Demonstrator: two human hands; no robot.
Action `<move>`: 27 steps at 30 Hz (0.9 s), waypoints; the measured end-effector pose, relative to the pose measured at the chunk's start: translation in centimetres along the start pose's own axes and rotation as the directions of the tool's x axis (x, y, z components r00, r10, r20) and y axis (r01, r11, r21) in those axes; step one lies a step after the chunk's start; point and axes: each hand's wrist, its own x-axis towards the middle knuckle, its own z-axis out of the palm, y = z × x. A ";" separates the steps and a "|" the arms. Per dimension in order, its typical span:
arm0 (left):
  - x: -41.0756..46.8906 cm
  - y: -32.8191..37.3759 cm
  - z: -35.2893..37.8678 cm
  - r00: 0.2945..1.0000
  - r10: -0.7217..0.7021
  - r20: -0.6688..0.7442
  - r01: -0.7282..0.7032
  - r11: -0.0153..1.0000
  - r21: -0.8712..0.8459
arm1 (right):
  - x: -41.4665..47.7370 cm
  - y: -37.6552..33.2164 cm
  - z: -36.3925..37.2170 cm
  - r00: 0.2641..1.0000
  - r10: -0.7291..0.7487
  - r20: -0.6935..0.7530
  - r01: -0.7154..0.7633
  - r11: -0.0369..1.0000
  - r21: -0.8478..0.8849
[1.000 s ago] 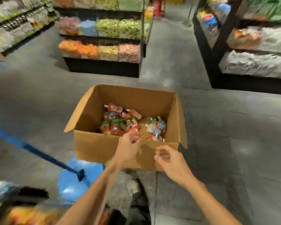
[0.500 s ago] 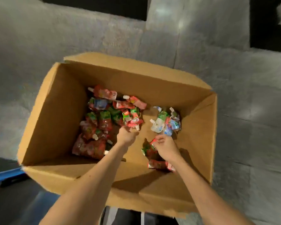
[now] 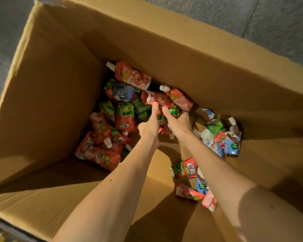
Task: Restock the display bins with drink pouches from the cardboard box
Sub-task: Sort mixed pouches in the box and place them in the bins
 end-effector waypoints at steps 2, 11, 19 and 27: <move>0.6 -0.2 0.2 1.000 0.004 -0.009 -0.003 0.999 0.053 | 0.4 -0.1 0.3 0.999 0.037 0.029 -0.036 0.999 -0.022; 0.1 -1.6 -1.2 0.996 0.086 -0.027 -0.082 0.989 0.120 | 0.0 2.1 -0.1 0.991 0.076 0.110 -0.082 0.995 0.059; -4.2 -2.7 -5.1 0.980 0.068 0.186 -0.119 0.953 0.279 | -4.7 7.4 -3.6 0.943 0.152 0.298 -0.203 0.967 0.151; -7.9 -1.4 -5.8 0.935 0.058 0.351 -0.233 0.845 0.481 | -6.0 8.8 -9.3 0.999 -0.047 -0.014 0.044 0.982 -0.186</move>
